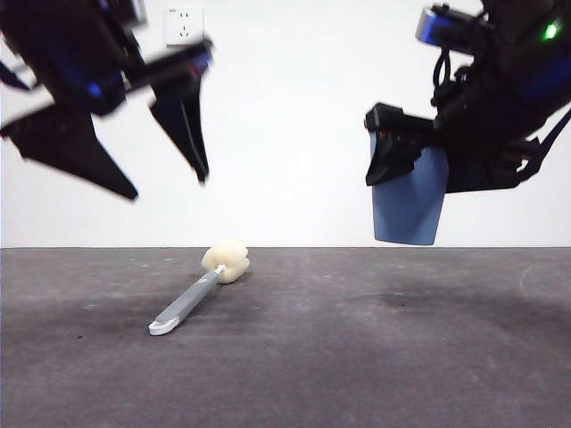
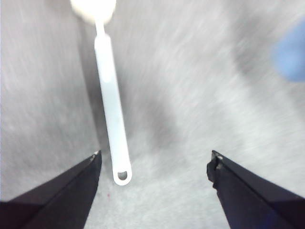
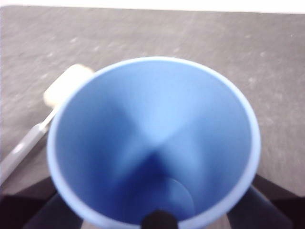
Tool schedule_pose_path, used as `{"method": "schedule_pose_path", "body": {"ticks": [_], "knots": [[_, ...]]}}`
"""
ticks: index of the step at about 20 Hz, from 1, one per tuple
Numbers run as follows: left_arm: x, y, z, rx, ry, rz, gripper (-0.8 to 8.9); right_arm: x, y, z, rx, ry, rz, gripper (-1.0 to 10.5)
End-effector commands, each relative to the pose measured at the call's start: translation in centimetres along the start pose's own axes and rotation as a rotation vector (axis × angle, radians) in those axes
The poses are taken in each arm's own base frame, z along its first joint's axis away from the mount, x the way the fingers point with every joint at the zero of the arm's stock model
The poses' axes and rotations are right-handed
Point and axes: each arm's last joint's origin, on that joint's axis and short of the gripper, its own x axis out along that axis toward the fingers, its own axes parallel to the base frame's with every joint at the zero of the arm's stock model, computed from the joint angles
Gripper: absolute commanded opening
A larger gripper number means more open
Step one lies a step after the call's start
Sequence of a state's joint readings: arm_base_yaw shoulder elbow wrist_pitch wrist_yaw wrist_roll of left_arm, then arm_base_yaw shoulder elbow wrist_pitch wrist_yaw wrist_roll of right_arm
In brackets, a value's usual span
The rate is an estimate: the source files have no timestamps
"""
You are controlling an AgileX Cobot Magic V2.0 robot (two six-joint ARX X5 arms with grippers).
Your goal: Pick up the cup brush,pick up the cup,insert the brush into the cup,clean the cup,put the cup brush back,put the cup back to the fixed position on the table
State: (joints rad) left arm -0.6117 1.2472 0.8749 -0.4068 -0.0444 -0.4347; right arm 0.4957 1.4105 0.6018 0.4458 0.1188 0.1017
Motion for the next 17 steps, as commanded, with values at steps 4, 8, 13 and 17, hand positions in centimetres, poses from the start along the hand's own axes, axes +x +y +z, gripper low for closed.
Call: {"method": "schedule_pose_path", "body": {"ticks": [4,8,13,17], "knots": [[-3.4,0.0,0.0,0.021,-0.075,-0.039,3.78,2.9,-1.1,-2.5,-0.01,0.016,0.023,-0.2],[-4.0,0.0,0.1,0.02,-0.09,-0.044,3.78,4.1,-1.4,-4.0,-0.043,0.046,0.018,-0.2],[-4.0,0.1,0.1,0.02,-0.093,-0.041,3.78,4.7,-1.5,-5.2,-0.061,0.089,0.032,-0.2],[-4.0,0.1,0.1,0.027,-0.092,-0.041,3.78,4.7,-1.5,-5.2,-0.061,0.09,0.029,2.5]]}}
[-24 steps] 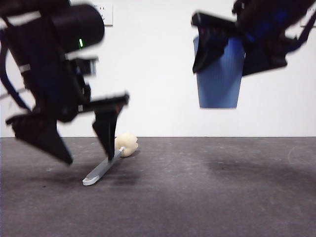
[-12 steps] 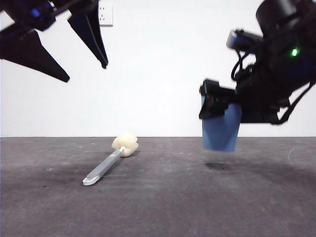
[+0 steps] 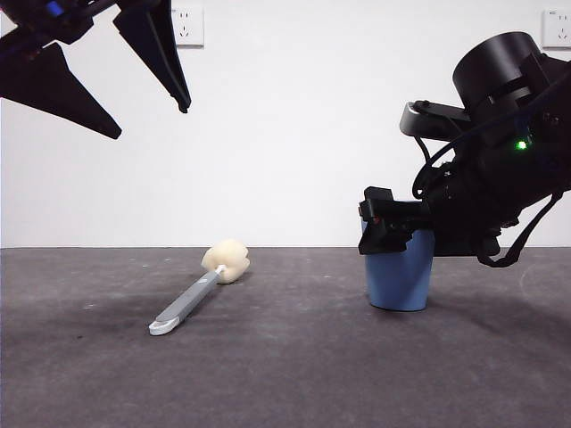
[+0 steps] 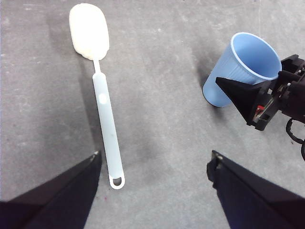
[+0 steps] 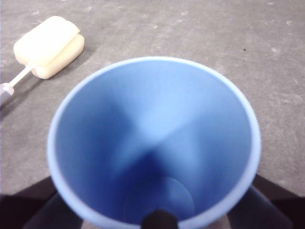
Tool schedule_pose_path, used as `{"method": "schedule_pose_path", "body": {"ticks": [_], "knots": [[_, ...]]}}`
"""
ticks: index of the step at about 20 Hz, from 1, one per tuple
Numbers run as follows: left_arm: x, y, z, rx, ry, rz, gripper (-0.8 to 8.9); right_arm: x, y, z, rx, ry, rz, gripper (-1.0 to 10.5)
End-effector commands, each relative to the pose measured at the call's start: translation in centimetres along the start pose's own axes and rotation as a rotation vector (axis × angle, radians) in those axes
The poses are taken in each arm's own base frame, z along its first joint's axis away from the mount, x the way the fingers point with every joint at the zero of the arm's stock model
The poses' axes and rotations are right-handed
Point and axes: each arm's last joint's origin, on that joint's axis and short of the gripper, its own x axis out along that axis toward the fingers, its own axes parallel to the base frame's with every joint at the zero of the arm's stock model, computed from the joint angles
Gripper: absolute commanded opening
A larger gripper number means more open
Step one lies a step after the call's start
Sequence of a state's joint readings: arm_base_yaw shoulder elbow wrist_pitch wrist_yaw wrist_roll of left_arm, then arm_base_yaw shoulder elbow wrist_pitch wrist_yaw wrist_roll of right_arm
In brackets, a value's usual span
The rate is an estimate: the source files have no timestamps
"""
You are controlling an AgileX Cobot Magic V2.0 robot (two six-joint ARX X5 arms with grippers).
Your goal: Pick up the cup brush,pick up the cup,insert the brush into the cup,clean the cup,put the cup brush back,put the cup back to the fixed position on the table
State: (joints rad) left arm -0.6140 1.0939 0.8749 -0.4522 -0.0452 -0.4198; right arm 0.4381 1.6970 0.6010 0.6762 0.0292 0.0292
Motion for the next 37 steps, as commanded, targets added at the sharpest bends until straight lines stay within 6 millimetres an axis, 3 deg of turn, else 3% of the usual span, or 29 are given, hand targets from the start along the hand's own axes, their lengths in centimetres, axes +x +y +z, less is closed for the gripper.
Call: {"method": "schedule_pose_path", "body": {"ticks": [1,4,6,15,21,26,33,34,36,37], "knots": [[0.2,0.0,-0.2,0.016,0.007,0.004,3.78,0.1,0.0,-0.8,-0.005,0.03,-0.003,3.4],[0.2,0.0,-0.2,0.016,0.006,0.004,3.78,0.1,0.0,-0.7,-0.005,0.029,-0.003,5.6],[0.2,0.0,-0.2,0.016,0.006,0.004,3.78,0.1,0.0,-0.7,-0.005,0.029,-0.004,6.4],[0.1,0.1,-0.4,0.017,0.029,0.016,3.78,-0.3,0.0,-0.4,-0.005,0.04,-0.004,6.4],[0.2,0.2,-0.5,0.017,0.033,0.018,3.78,-2.6,0.0,1.7,-0.021,0.033,-0.003,6.4],[0.1,0.2,-0.6,0.034,0.054,0.019,3.78,-6.6,0.3,3.0,0.022,0.139,0.013,6.4],[0.0,0.3,-1.2,0.13,0.131,-0.007,3.76,-15.3,2.1,4.5,0.202,0.219,0.25,6.2],[0.0,0.3,-1.3,0.162,0.149,-0.039,3.75,-16.5,2.2,4.4,0.204,0.234,0.294,5.8],[0.0,0.1,-1.4,0.177,0.172,-0.096,3.68,-18.2,2.3,4.2,0.206,0.252,0.36,3.5],[0.0,0.1,-1.5,0.182,0.186,-0.123,3.03,-18.8,2.2,4.2,0.209,0.255,0.369,2.2]]}}
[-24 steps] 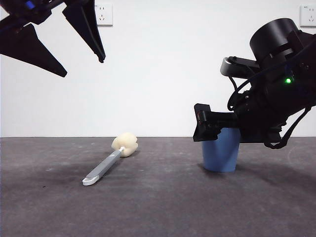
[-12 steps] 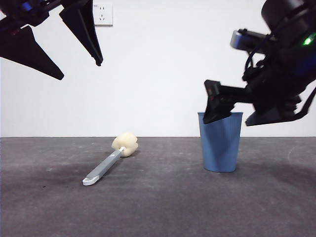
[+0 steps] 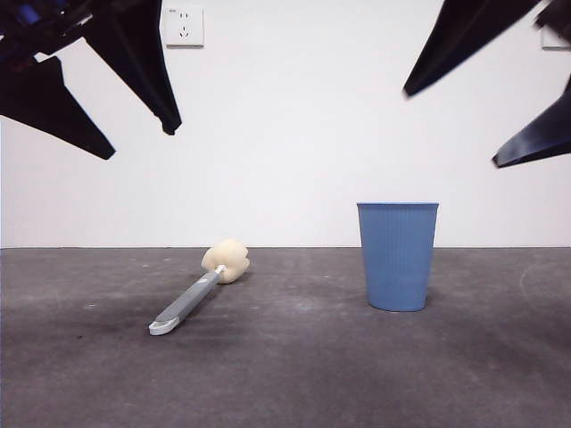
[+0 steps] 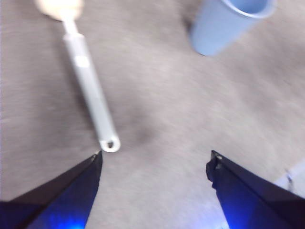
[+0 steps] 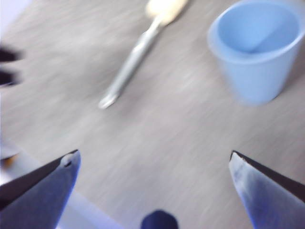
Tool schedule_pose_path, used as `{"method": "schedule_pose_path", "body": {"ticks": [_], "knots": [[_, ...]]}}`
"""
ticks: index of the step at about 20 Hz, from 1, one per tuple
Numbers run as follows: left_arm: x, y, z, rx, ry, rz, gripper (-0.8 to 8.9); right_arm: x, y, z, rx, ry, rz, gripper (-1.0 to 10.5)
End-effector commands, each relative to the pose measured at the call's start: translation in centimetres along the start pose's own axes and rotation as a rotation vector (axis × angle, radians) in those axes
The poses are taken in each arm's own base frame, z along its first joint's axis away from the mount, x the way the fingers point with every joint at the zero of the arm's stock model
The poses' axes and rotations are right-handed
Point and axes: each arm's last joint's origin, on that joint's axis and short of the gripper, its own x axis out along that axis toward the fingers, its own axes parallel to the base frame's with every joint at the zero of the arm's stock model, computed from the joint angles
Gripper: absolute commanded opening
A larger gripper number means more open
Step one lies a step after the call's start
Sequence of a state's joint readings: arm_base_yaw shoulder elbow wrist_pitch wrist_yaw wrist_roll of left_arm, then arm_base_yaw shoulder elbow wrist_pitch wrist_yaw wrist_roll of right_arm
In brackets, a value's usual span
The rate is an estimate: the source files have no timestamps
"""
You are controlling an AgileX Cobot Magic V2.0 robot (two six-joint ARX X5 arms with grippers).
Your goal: Pick up the cup brush,pick up the cup,insert the brush into the cup,clean the cup,put the cup brush back,put the cup back to the fixed position on the table
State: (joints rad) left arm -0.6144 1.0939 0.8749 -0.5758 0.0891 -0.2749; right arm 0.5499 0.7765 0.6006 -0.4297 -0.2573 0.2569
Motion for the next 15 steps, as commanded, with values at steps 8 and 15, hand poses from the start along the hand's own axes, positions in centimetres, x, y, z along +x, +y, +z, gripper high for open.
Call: {"method": "schedule_pose_path", "body": {"ticks": [8,15], "knots": [[0.11,-0.16,-0.5,0.062,0.061,-0.085,-0.03,-1.92,0.38,-0.98,0.063,0.005,0.031,0.0],[0.11,-0.19,-0.41,0.063,0.051,-0.087,-0.03,-1.92,0.36,-0.98,0.062,0.004,0.026,0.0]]}}
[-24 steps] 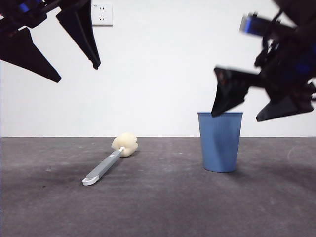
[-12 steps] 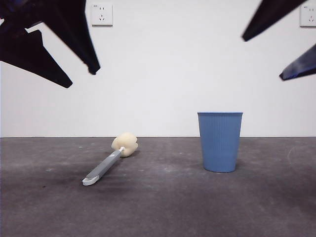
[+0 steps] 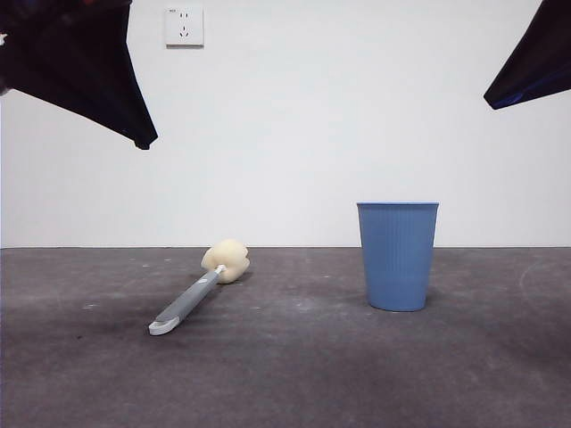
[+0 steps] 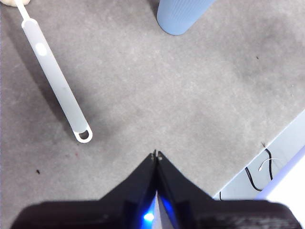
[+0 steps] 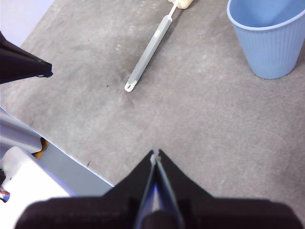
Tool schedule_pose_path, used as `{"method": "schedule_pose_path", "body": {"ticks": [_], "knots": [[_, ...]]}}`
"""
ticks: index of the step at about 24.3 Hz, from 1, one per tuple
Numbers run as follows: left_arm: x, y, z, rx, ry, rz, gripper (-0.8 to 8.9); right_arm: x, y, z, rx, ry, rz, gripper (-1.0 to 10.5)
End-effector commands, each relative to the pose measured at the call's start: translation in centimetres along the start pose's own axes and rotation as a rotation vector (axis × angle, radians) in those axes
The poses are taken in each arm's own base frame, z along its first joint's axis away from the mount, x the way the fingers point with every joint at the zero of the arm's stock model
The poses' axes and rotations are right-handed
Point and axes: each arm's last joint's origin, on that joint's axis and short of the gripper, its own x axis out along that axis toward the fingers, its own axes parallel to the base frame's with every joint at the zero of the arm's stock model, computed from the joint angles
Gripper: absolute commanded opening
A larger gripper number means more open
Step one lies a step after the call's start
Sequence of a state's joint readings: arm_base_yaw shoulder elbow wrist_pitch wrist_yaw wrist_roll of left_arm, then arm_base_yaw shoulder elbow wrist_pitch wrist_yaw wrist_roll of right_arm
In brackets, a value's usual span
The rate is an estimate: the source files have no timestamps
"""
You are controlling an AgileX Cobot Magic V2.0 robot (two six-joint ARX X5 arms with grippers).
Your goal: Pick up the cup brush,pick up the cup,insert the brush into the cup,clean the cup,put the cup brush back,put the cup back to the fixed position on the table
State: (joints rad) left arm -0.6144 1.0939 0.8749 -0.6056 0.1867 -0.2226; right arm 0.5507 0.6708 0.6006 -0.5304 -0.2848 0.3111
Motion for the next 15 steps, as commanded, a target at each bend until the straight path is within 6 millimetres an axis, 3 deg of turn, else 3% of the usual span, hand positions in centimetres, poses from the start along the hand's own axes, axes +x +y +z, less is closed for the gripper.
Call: {"method": "schedule_pose_path", "body": {"ticks": [1,5,8,12,15], "knots": [[0.1,0.0,0.0,0.015,0.0,0.001,-0.03,0.1,-0.1,-0.1,0.009,0.0,-0.003,0.0],[0.1,-0.1,-0.1,0.018,0.002,-0.008,-0.03,0.1,-0.1,-0.1,0.009,0.0,-0.003,0.0],[-1.2,0.3,0.6,0.098,-0.124,0.109,-0.03,0.1,-0.1,-0.1,0.009,0.0,-0.003,0.0],[-5.6,1.2,2.7,0.249,-0.512,0.232,-0.03,0.1,-0.1,-0.1,0.009,0.0,-0.002,0.0],[-9.8,2.9,2.2,0.21,-0.761,0.353,-0.03,0.1,-0.1,-0.1,0.009,0.0,-0.003,0.0]]}}
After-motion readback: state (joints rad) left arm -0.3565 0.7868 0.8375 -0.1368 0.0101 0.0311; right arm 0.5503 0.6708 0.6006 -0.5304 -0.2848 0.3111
